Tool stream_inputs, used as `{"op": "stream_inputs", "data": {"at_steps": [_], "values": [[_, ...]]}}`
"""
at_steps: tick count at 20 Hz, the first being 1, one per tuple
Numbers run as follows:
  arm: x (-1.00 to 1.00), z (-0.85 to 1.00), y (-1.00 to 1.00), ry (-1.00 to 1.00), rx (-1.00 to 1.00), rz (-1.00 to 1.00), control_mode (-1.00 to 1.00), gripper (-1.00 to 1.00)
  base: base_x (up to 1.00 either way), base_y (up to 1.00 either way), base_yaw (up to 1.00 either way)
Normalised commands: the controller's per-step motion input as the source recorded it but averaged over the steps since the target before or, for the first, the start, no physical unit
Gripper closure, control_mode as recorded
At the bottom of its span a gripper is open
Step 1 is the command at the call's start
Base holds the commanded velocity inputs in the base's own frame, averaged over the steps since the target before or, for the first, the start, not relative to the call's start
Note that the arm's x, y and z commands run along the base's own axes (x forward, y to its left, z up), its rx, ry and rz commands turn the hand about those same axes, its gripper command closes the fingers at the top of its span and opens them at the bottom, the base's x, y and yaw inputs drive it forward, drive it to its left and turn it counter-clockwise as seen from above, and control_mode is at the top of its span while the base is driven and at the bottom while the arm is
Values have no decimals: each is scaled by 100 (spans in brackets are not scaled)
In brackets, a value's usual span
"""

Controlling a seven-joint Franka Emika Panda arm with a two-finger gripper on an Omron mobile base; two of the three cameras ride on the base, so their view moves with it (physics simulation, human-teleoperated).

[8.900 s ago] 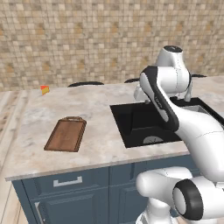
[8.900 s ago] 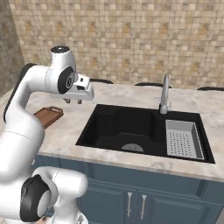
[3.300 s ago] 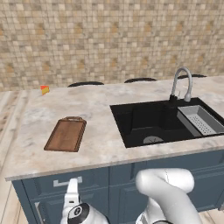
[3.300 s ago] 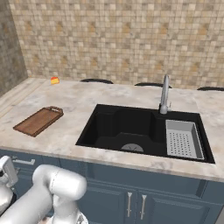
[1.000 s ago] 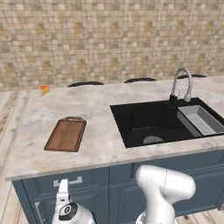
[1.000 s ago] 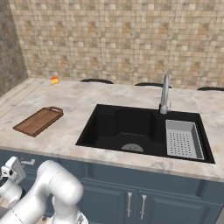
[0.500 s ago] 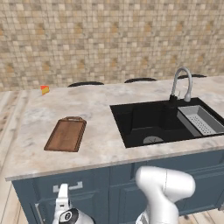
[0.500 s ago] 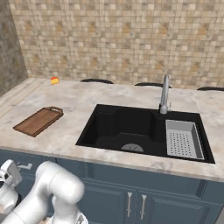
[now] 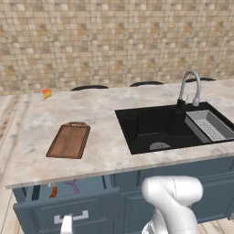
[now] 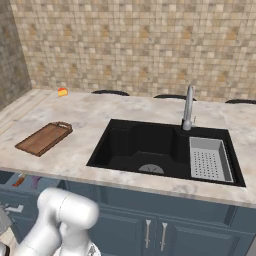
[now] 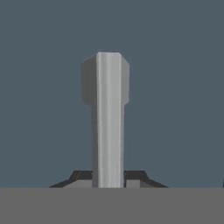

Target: Open the drawer on the left and place the cutting tools on the cutting board.

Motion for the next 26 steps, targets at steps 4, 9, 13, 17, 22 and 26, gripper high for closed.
{"op": "stream_inputs", "data": {"at_steps": [4,9,13,17,22,26], "values": [[-99,0,-17,-1,0,1,-100,100,0,0,0],[-94,0,-13,0,0,0,-100,100,0,0,0],[-89,0,-8,0,0,0,-100,100,0,0,0],[-85,0,-4,0,0,0,-100,-100,0,0,0],[-98,0,-11,0,0,0,-100,-100,0,0,0],[-100,2,-2,0,0,0,-100,-100,0,0,0]]}}
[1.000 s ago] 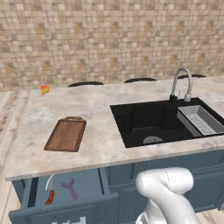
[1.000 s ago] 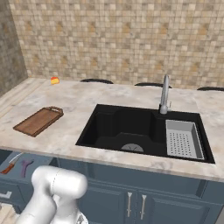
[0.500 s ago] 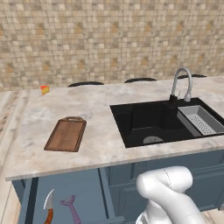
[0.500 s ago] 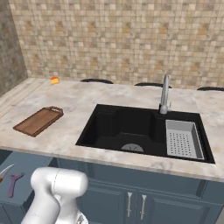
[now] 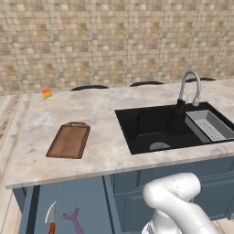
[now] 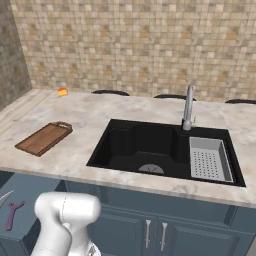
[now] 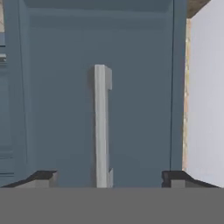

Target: Open the drawer on the left and place the cutting tools on the cutting board.

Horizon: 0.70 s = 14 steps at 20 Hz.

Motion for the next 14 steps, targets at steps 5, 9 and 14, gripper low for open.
{"op": "stream_inputs", "data": {"at_steps": [5,9,14], "values": [[-100,27,-3,0,1,0,-100,-100,0,0,0],[-97,34,-19,0,7,0,-100,-100,0,0,0],[-54,44,-10,13,4,-10,-100,-100,0,0,0]]}}
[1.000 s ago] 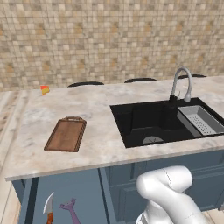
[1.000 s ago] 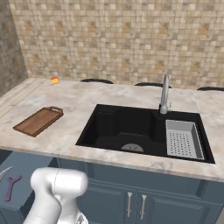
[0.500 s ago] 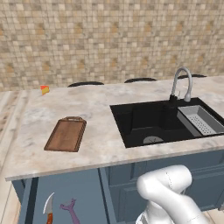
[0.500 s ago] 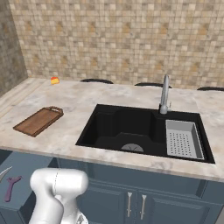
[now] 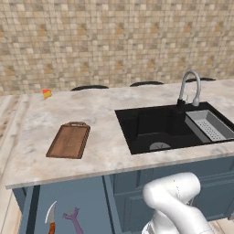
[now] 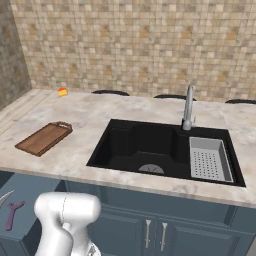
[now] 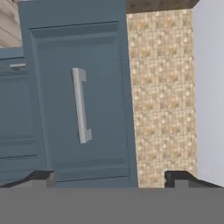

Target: Open the drawer on the left and place the cutting tools on the cutting board.

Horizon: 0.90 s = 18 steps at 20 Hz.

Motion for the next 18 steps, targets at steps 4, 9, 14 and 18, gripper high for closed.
{"op": "stream_inputs", "data": {"at_steps": [4,9,14,18], "values": [[-58,58,-9,17,4,-13,-100,-100,0,0,0],[-18,83,-7,14,5,-14,-100,-100,0,0,0],[28,96,-15,16,9,-10,-100,-100,0,0,0],[70,89,-24,21,12,-5,-100,-100,0,0,0]]}}
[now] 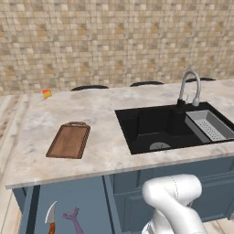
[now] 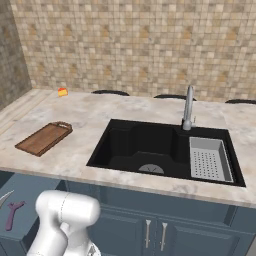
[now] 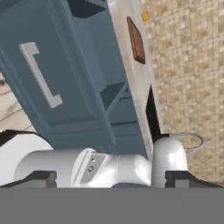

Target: Open the drawer on the left and place the cutting tools on the cutting board.

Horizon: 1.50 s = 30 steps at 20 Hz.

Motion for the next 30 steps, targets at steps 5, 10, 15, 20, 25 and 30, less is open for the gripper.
{"op": "stream_inputs", "data": {"at_steps": [5,10,15,20,25,30], "values": [[81,80,-51,23,15,-2,-100,-100,0,0,0],[95,63,-73,17,19,0,-100,-100,0,0,0],[96,37,-75,15,15,0,-100,-100,0,0,0],[73,19,-71,14,15,0,-100,-100,0,0,0],[57,1,-12,22,2,5,-100,-100,0,0,0],[40,-3,2,28,17,-5,-100,-100,0,0,0]]}}
